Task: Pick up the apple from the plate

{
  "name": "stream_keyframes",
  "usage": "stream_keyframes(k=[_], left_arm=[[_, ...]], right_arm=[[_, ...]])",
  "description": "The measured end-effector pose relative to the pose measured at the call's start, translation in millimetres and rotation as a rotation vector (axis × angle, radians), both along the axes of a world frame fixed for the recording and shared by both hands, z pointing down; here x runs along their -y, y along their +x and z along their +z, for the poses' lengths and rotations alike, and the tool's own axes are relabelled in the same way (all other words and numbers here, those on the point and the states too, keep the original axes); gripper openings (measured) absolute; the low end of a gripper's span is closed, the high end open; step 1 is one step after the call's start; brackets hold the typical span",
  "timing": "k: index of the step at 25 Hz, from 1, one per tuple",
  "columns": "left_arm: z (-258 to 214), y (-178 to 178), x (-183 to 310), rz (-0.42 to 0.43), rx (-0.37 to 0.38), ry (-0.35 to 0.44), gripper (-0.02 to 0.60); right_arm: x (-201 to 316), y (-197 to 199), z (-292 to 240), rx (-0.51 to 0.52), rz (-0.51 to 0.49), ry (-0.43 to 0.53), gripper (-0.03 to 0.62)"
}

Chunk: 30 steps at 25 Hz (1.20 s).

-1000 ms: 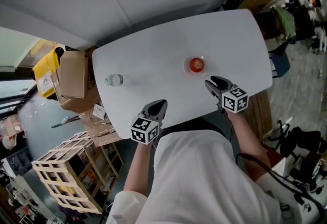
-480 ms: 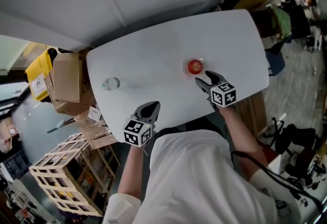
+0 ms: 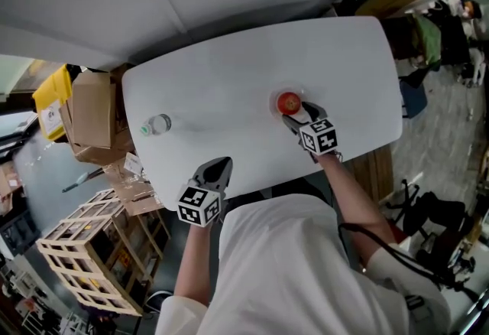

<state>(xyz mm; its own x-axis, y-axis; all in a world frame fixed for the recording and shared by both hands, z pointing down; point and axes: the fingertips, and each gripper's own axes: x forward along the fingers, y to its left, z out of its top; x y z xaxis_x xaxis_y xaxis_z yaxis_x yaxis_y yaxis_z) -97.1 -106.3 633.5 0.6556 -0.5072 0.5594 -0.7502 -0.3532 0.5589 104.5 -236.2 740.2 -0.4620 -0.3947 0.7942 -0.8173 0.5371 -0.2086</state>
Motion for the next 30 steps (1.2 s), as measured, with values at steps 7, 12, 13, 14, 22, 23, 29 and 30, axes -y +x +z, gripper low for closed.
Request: stream_keyframes(k=[7, 12, 13, 14, 22, 23, 29, 30], left_arm=[[8, 13, 0, -0.010, 0.003, -0.030, 0.002], [11, 13, -3, -0.020, 0.008, -0.047, 0.002], [12, 13, -4, -0.022, 0.010, -0.051, 0.002], [13, 13, -4, -0.024, 0.012, -0.055, 0.002], [16, 16, -8, -0.036, 0.020, -0.072, 0.002], [17, 16, -10, -0.036, 0.022, -0.075, 0.002], [19, 15, -20, -0.033, 0.023, -0.083, 0.002], [18, 15, -21, -0.031, 0.023, -0.081, 0.002]], right_arm=[[15, -3, 21, -0.062, -0.104, 0.013, 0.347], [23, -4, 29, -0.106, -0.150, 0.031, 0.358], [23, -6, 29, -0.116, -0.165, 0.035, 0.360], [23, -8, 29, -0.125, -0.184, 0.037, 0.364], [15, -11, 50, -0.206, -0.277, 0.047, 0.385], [15, -12, 52, -0.197, -0.269, 0.039, 0.385], [15, -17, 52, -0.159, -0.230, 0.004, 0.385], [15, -17, 50, -0.159, -0.228, 0.003, 0.385]])
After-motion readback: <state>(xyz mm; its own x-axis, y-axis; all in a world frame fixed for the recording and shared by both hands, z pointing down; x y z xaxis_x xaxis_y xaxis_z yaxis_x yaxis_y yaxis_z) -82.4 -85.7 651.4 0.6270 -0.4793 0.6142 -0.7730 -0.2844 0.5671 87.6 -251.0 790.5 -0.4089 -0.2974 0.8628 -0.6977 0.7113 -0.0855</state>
